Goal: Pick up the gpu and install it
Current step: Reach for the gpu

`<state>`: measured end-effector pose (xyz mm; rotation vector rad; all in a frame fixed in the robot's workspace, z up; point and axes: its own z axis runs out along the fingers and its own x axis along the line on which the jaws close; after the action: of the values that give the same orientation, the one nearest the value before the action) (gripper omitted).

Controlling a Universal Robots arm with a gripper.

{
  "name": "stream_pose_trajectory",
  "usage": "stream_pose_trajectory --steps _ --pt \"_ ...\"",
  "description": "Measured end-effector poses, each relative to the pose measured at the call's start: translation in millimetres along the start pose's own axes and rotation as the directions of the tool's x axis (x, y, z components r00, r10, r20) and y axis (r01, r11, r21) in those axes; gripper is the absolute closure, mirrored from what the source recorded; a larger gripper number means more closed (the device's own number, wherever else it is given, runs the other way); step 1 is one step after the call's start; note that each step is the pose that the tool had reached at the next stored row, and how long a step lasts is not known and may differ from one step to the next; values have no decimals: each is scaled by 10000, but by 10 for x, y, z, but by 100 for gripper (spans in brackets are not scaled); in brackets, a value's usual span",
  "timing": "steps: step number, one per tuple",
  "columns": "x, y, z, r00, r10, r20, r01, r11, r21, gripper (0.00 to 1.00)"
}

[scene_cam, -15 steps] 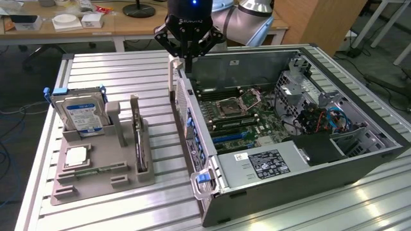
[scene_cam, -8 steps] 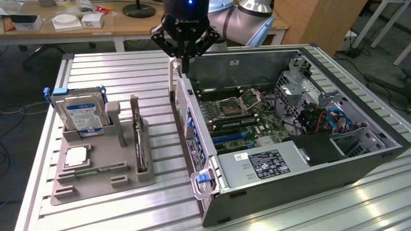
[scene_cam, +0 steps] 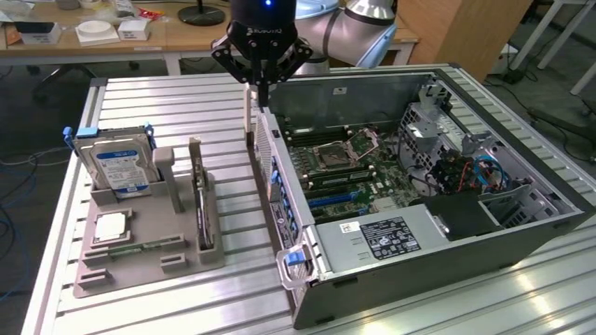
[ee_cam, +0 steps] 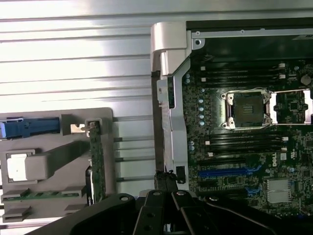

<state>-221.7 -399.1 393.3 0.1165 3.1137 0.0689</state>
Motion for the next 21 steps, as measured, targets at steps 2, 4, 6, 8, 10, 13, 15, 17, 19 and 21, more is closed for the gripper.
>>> stream_pose_trajectory --steps 2,4,6,8,10,13,15,17,19,21 --pt "23 -2 -1 10000 1 0 -1 10000 0 90" --pt "45 -3 -1 10000 1 0 -1 10000 0 90" --pt "68 -5 -2 10000 0 0 0 10000 0 90" --pt "89 -7 -3 10000 1 0 -1 10000 0 90" --pt "111 -9 -3 10000 1 0 -1 10000 0 90" --pt "143 -11 -4 10000 2 0 -2 10000 0 90" --pt "163 -13 -4 10000 2 0 -2 10000 0 90" --pt "183 -15 -5 10000 1 0 -1 10000 0 90" --pt "203 -16 -5 10000 1 0 -1 10000 0 90" --pt "223 -18 -6 10000 1 0 -1 10000 0 90"
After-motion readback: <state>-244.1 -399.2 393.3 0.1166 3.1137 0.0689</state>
